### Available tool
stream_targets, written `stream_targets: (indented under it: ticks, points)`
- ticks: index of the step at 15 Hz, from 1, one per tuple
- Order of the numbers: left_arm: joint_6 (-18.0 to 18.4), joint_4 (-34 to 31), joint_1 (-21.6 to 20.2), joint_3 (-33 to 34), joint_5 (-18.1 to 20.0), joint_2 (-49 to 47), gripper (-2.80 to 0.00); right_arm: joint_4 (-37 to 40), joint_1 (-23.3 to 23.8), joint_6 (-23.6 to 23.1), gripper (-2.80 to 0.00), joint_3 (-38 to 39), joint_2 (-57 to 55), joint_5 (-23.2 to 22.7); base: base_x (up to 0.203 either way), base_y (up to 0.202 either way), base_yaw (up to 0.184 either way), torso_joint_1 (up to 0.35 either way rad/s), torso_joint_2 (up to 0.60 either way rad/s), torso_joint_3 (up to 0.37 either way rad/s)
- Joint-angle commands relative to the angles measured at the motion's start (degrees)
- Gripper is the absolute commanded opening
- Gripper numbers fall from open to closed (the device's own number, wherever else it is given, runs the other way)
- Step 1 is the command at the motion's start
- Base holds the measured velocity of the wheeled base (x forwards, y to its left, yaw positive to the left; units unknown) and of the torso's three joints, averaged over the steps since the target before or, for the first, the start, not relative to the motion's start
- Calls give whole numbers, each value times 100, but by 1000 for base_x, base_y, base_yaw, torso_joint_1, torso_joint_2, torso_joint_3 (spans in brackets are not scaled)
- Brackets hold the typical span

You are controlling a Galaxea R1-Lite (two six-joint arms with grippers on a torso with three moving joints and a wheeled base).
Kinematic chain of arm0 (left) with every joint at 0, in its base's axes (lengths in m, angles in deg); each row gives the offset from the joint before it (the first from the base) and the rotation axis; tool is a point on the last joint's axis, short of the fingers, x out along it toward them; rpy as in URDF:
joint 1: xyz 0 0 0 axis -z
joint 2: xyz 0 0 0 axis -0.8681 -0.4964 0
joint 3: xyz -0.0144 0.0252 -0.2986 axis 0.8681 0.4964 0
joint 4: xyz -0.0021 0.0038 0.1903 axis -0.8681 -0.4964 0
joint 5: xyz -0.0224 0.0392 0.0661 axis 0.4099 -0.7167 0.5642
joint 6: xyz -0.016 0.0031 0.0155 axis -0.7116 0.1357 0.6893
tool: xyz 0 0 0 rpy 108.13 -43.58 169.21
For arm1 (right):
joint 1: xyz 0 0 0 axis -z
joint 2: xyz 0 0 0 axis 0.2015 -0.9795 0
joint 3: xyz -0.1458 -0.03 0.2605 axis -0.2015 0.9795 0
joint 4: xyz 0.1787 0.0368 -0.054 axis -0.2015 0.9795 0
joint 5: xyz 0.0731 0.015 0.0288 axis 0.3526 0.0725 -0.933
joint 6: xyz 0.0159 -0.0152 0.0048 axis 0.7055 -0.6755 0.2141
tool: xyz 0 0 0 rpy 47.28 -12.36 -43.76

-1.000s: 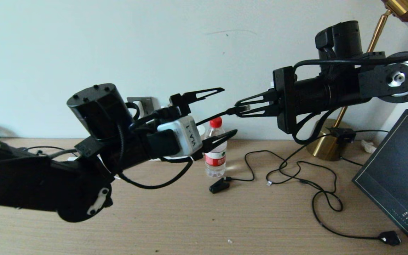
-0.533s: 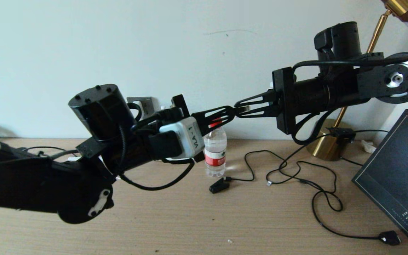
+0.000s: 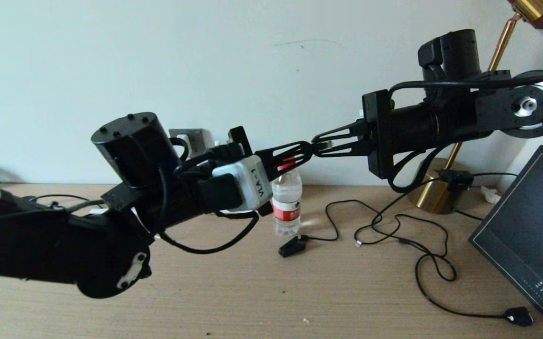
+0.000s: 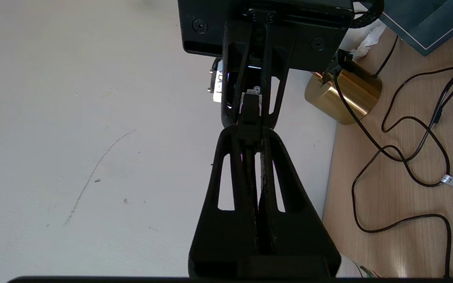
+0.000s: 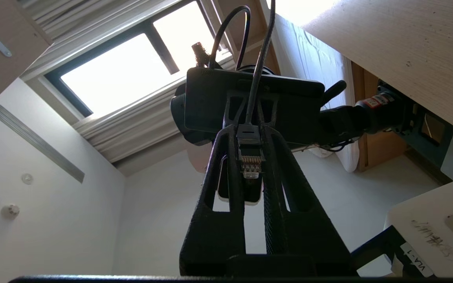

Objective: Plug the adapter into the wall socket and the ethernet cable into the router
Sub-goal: Hand it to the other hand

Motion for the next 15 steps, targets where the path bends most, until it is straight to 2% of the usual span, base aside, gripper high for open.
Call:
stream_targets:
  ticks: [1,3,4,7,9,10,11,13,15]
  points:
    - [30,39,-7,39,24,30,-280,10,-1,-158,0,44,28,-27,0,0,0,0,0,0]
    - [-26,39,-7,67,27,60,-280,27,6,-253,0,78,70,-18,0,0,0,0,0,0]
    - [-302,39,-7,74,23,78,-280,27,7,-244,0,80,78,-10,0,0,0,0,0,0]
    - [-1380,133,-171,116,13,256,-280,27,49,-235,0,195,221,15,0,0,0,0,0,0]
    - [-2082,155,-573,492,-2,351,-280,27,138,-237,0,392,466,40,0,0,0,0,0,0]
    - [-2461,169,-909,793,-6,399,-280,27,183,-247,0,534,661,94,0,0,0,0,0,0]
    - [-3005,220,-1210,1036,-5,430,-280,22,227,-262,0,703,886,236,0,0,0,0,0,0]
    - [-4327,346,-1421,1292,-74,528,-280,12,338,-418,0,1069,1317,632,0,0,0,0,0,0]
    - [-5779,353,-1491,1364,-552,783,-280,10,380,-916,0,1518,1646,1301,0,0,0,0,0,0]
